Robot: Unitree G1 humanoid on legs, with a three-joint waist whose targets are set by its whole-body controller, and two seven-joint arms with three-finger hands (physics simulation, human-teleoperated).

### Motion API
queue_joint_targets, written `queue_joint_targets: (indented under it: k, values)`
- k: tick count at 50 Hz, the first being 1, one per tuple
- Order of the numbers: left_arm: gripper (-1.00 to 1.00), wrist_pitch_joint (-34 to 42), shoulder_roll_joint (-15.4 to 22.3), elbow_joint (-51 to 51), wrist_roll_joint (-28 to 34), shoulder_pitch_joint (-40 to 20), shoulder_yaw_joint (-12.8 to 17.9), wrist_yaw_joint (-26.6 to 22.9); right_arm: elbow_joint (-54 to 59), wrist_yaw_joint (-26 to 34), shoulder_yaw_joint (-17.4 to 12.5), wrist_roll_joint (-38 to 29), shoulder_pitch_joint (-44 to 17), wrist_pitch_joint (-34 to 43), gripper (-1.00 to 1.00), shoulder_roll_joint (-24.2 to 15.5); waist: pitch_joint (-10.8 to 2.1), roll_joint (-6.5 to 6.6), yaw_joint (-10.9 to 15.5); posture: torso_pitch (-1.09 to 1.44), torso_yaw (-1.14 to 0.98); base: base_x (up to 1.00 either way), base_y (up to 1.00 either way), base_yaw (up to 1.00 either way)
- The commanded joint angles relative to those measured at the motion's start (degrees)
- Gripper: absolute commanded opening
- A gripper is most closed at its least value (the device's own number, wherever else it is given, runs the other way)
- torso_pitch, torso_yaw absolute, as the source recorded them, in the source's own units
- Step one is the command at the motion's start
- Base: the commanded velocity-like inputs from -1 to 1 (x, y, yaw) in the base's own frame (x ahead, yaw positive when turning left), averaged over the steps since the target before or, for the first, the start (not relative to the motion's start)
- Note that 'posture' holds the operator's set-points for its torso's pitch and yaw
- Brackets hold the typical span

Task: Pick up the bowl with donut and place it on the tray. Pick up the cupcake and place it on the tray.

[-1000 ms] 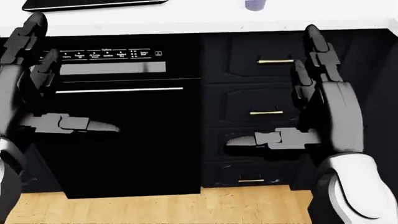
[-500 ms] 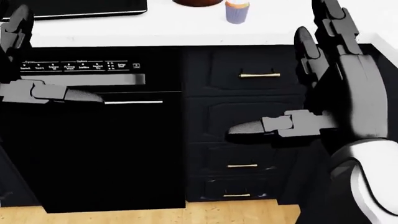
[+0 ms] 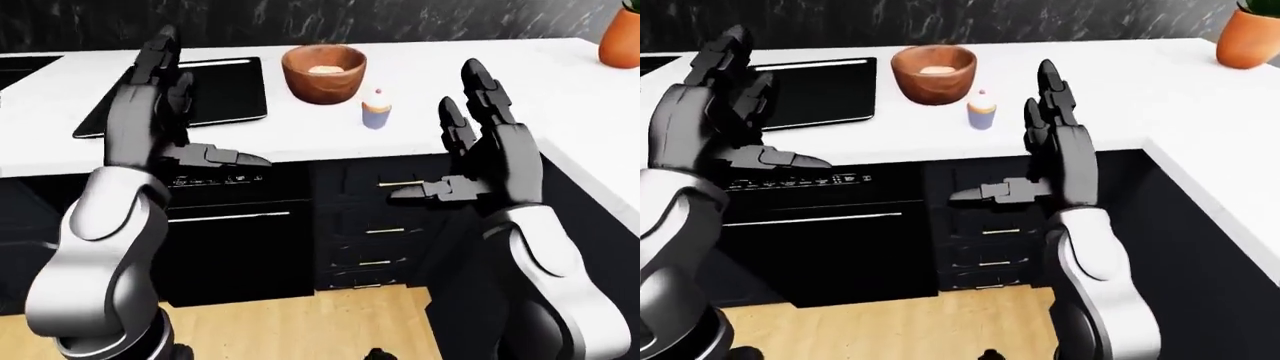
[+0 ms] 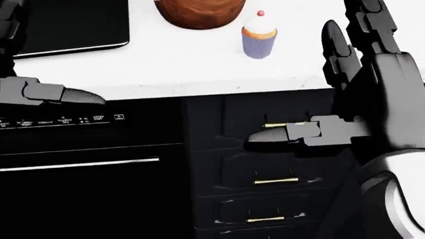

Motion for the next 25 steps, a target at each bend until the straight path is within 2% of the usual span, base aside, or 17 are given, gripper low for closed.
queue_joint_targets:
  k: [1,2,3,4,5,6,9,10,13,15,16,17,18,20,22,24,25]
  values:
    - [1.00,-0.7,0.2,-0.2,-0.4,-0.9,-0.1,0.2,-1.6,-0.7,-1.1,0.7,-1.4,-0.3,1.00,-0.6,-0.51,-0.46,-0.2,0.00,0.00,0.00,0.00,0.00]
    - [1.00,-0.7,0.3,-0.2,-0.4,-1.0,-0.2,0.2,-1.7,-1.0,-1.2,0.8,-1.6,0.0,1.00,-0.9,-0.78,-2.12,-0.5,0.00,0.00,0.00,0.00,0.00]
    - [1.00,-0.7,0.3,-0.2,-0.5,-1.1,-0.2,0.3,-1.9,-1.2,-1.4,1.1,-1.8,0.3,1.00,-0.9,-1.38,-4.85,-0.9,0.00,0.00,0.00,0.00,0.00]
    - [1.00,-0.4,0.4,-0.3,-0.6,-1.3,-0.2,0.3,-2.2,-1.5,-1.3,1.3,-1.9,0.5,1.00,-1.0,-2.05,-4.95,0.2,0.00,0.00,0.00,0.00,0.00]
    - [1.00,-0.2,0.5,-0.4,-0.6,-1.5,-0.2,0.3,-2.2,-1.6,-1.2,1.4,-1.9,0.7,1.00,-1.1,-0.33,-4.42,-0.2,0.00,0.00,0.00,0.00,0.00]
    - [1.00,0.1,0.6,-0.6,-0.7,-1.7,-0.2,0.3,-2.4,-1.8,-1.3,1.6,-2.2,1.0,1.00,-1.3,-0.31,-4.51,-0.9,0.00,0.00,0.00,0.00,0.00]
    - [1.00,1.0,1.0,-0.9,-1.2,-2.4,0.3,0.4,-1.9,-2.4,-1.3,1.8,-2.9,1.6,1.00,-1.8,-0.05,-4.20,-0.9,0.00,0.00,0.00,0.00,0.00]
    - [1.00,0.7,1.0,-0.9,-1.2,-2.1,0.3,0.5,-1.8,-2.6,-1.4,1.8,-3.5,2.0,1.00,-1.9,-1.48,-3.84,-0.6,0.00,0.00,0.16,-0.01,0.00]
    - [1.00,0.8,1.2,-1.1,-1.4,-1.9,0.5,0.6,-2.4,-3.0,-1.7,2.4,-4.2,2.9,1.00,-2.1,-1.08,-1.20,-0.7,0.00,0.00,0.21,-0.05,0.00]
    - [1.00,0.7,1.2,-1.0,-1.6,-1.7,0.5,0.7,-2.2,-3.2,-2.0,2.7,-4.2,2.6,1.00,-2.3,-1.32,1.69,-0.8,0.00,0.00,0.32,-0.07,0.00]
    - [1.00,0.6,1.3,-1.1,-1.6,-1.5,0.6,0.7,-3.0,-3.6,-2.5,3.2,-4.8,3.9,1.00,-2.4,-1.94,3.98,-0.8,0.00,0.00,0.36,-0.06,0.00]
    - [1.00,0.7,1.3,-1.2,-1.7,-1.5,0.7,0.7,-3.2,-3.8,-2.9,3.6,-5.1,4.2,1.00,-2.6,-2.15,3.89,-0.4,0.00,0.00,0.36,-0.07,0.00]
    - [1.00,1.3,1.4,-1.6,-1.9,-1.7,0.8,0.8,-3.5,-4.0,-3.3,4.1,-5.4,4.5,1.00,-2.8,-1.35,3.26,-0.6,0.00,0.00,0.35,-0.06,0.00]
    - [1.00,1.5,1.6,-1.7,-2.1,-2.0,0.8,0.9,-3.5,-4.6,-3.7,4.8,-5.5,4.5,1.00,-3.2,-1.25,2.99,-0.3,0.00,0.00,0.22,-0.07,0.00]
    - [1.00,2.4,1.9,-2.2,-2.5,-2.4,1.0,1.0,-3.8,-5.2,-4.0,5.3,-5.6,4.3,1.00,-3.5,-2.46,2.13,-0.7,0.00,0.00,0.00,-0.01,0.00]
    - [1.00,2.6,2.1,-2.4,-2.7,-2.6,1.2,1.1,-3.6,-5.4,-4.1,5.6,-5.4,3.5,1.00,-3.8,-1.77,0.23,-0.3,0.00,0.00,0.00,0.00,0.00]
    - [1.00,2.8,2.2,-2.5,-2.8,-2.6,1.3,1.1,-4.1,-5.8,-4.3,6.0,-5.6,4.2,1.00,-3.9,-1.56,-1.12,-0.2,0.00,0.00,0.00,0.00,0.00]
